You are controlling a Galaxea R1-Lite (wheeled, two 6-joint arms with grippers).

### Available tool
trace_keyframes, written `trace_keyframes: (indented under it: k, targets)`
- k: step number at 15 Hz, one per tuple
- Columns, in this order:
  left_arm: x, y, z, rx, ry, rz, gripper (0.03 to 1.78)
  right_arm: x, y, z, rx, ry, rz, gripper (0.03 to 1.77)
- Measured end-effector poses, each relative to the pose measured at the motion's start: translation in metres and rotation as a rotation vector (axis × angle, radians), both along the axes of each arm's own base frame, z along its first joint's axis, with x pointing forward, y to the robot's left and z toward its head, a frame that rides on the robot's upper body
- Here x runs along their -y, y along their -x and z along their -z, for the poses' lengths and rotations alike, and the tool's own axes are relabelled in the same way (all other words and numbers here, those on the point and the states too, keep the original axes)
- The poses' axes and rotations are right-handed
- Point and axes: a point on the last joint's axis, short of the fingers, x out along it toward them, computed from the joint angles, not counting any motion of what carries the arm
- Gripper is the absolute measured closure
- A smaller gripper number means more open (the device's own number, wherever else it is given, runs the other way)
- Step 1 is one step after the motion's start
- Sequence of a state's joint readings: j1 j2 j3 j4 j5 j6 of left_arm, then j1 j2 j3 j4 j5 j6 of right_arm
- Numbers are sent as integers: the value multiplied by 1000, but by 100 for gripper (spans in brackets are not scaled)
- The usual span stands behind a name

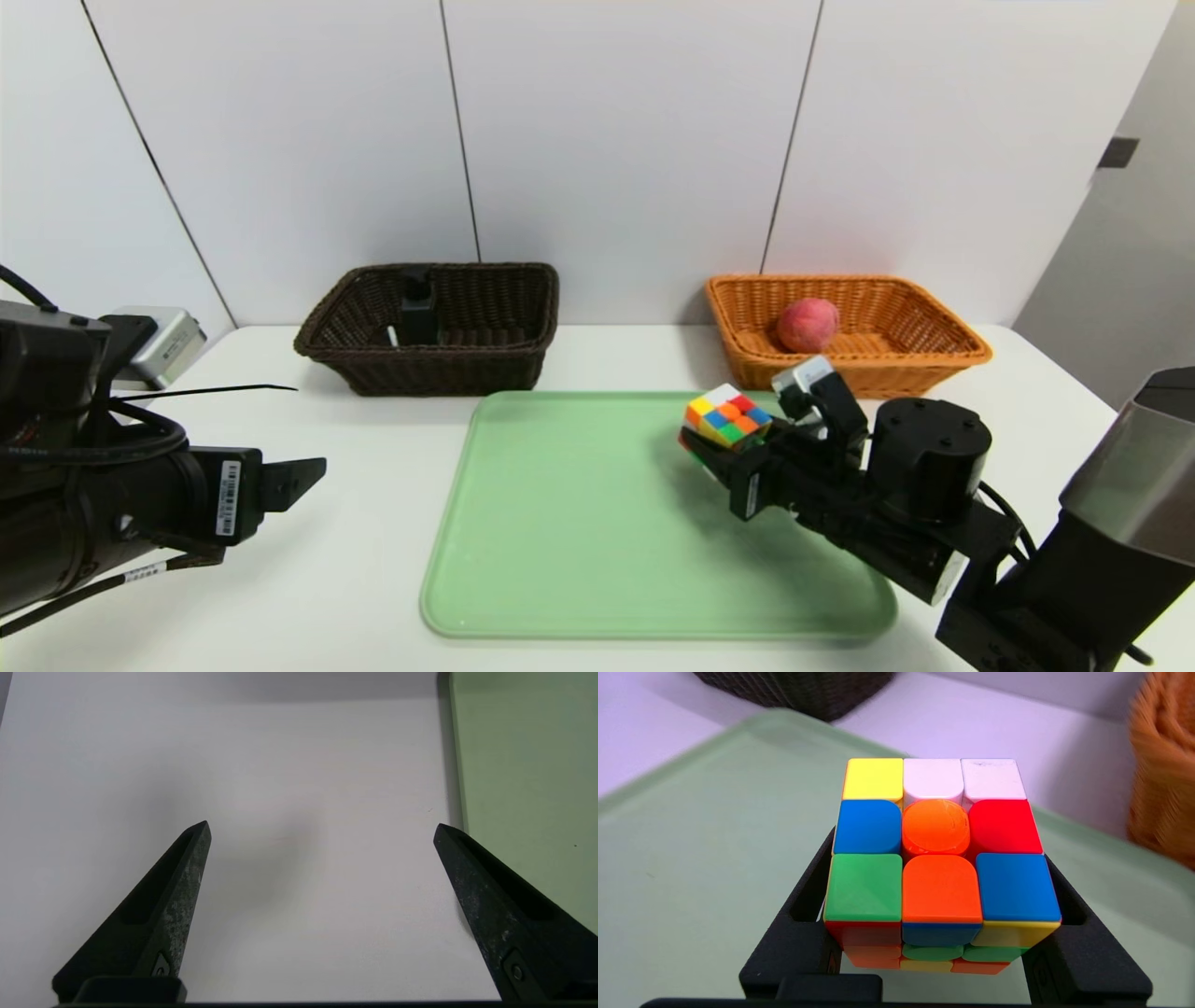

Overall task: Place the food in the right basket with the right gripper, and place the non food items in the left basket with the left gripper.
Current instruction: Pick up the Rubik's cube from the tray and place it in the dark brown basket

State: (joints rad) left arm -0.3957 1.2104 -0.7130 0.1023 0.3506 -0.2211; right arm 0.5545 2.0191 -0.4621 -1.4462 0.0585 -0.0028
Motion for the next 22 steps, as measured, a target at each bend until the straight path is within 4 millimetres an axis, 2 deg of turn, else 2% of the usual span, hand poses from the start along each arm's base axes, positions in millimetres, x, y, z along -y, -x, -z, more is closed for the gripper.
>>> trace_keyframes:
  k: [5, 13, 18, 20, 22]
  targets:
    - [-1, 2, 5, -17, -11, -3, 12, -54, -5, -63, 117, -80, -60, 80]
    - [-3, 4, 8, -40, -40, -24, 12, -88, -23, -160, 5, -61, -61, 80]
    - [-2, 3, 6, -34, -44, -31, 12, -115, -55, -181, 9, -89, -63, 80]
    - [-2, 3, 6, -34, -45, -33, 12, -127, -68, -181, 3, -115, -69, 80]
    - [-2, 2, 7, -33, -45, -34, 12, -139, -79, -173, -17, -121, -79, 80]
